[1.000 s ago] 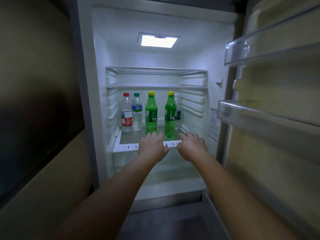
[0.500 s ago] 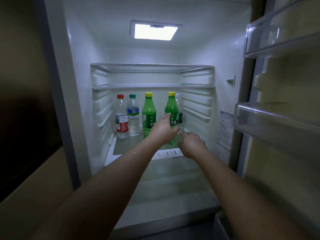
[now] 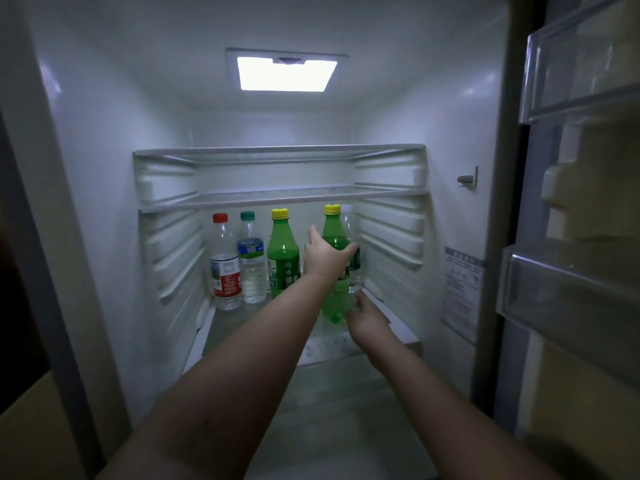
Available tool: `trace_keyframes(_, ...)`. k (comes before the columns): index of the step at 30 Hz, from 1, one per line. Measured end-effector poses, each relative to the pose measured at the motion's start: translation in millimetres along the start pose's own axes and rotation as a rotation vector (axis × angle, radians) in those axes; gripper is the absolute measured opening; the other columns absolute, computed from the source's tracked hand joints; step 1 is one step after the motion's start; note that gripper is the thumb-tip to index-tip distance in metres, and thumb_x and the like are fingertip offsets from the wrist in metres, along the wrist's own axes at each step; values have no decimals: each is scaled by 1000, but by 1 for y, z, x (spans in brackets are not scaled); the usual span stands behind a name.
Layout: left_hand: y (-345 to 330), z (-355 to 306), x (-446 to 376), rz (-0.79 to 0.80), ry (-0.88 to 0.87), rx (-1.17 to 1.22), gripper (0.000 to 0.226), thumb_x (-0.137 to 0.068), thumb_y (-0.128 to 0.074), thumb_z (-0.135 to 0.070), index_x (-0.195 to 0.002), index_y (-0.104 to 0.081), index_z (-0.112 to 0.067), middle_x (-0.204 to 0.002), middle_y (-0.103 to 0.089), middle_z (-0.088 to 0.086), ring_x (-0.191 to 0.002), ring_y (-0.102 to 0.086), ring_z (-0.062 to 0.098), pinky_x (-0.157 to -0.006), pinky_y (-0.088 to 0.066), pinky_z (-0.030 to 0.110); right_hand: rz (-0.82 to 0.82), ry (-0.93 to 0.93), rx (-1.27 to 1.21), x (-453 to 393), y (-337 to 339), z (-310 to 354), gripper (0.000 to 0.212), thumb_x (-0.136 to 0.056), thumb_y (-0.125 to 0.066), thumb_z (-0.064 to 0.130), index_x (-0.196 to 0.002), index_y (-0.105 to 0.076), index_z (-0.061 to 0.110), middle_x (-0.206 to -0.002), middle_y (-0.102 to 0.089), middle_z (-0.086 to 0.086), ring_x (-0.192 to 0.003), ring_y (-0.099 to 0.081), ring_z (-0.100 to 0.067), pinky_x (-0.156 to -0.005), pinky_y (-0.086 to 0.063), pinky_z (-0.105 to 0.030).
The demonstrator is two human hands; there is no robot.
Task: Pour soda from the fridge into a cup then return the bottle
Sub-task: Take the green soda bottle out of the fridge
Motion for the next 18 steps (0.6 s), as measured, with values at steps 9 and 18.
trace_keyframes(9, -13, 18, -16, 19, 26, 72, 85, -75, -83, -34, -142, -34, -18, -131, -57, 7, -111, -58, 27, -82, -46, 31, 29, -204, -209, -24, -7, -40, 56, -97, -43, 27, -150, -25, 28, -150, -35, -4, -128, -42, -26, -103, -39, -39)
trace_keyframes(18, -10, 12, -4, 8, -73, 71, 51, -75, -81, -37, -114, -50, -21, -100, -64, -2, -93, -63, 19, -83, -55, 39, -47, -341, -470, -27, -3, -53, 19, -94, -32, 21, -86, -48, 27, -71, -37, 4, -57, -31, -14, -49, -24, -28)
Point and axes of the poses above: each hand's wrist, its own x-axis away from the middle knuckle, its own y-axis out of the back of the hand, z = x × y, the point moved 8 cm from there along -x, towards the middle knuckle
